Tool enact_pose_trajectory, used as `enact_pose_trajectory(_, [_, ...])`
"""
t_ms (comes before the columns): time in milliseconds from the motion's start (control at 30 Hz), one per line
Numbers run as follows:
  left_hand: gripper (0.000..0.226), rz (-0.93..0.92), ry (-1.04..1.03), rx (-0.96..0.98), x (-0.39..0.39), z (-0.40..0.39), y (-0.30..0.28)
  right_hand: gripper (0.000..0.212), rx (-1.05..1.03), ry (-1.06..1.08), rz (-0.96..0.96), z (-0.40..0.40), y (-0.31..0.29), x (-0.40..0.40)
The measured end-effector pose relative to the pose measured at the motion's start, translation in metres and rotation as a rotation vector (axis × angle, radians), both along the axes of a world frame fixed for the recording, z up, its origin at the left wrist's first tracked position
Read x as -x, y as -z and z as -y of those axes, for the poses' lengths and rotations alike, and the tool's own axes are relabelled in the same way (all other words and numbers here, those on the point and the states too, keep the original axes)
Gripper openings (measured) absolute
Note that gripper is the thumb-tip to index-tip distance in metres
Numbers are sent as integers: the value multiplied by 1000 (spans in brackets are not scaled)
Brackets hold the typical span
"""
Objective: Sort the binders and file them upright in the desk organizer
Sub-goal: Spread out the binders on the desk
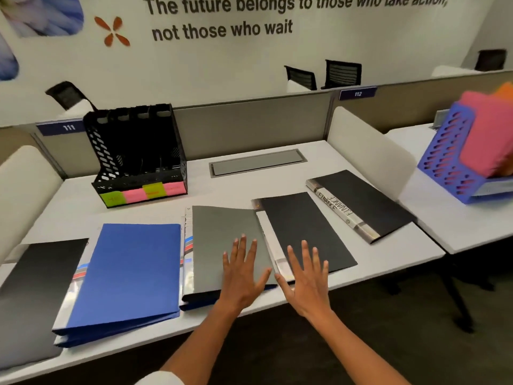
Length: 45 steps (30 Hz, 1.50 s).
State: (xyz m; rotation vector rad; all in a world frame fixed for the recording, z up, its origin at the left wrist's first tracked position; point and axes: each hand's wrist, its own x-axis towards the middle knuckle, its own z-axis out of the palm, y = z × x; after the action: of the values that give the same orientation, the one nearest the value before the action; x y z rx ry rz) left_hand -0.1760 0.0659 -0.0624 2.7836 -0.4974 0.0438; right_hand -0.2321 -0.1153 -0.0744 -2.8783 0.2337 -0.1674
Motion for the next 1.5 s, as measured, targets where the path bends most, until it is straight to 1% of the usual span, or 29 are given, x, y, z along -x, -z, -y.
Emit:
enact_pose_trajectory(67, [82,-14,38,-10,-5,19,1,80,5,47,-15,19,2,1])
enact_pose_trajectory(267, [78,-57,118,48,-29,65,4,81,0,181,-83,64,13,-6])
enact_pose_trajectory(467, [76,-88,187,80,-77,118,16,81,-14,305,-116,109,19,-35])
enact_pose_trajectory(733, [78,-161,292,180,-138,184,24,84,-11,429,-134,170,25,-88])
enact_pose_trajectory(1000, [78,-285,365,280,-161,229,25,86,-28,473,-153,219,32,-111])
enact_pose_trajectory(1100, [77,-340,354,300,-165,248,25,86,-47,472,-162,244,36,-118])
enact_pose_trajectory(1267, [78,-457,271,349,-166,284,20,86,-69,434,-220,298,39,-133])
enact_pose_trajectory(1500, [75,-509,112,359,-157,344,19,80,-91,378,-189,386,35,-155])
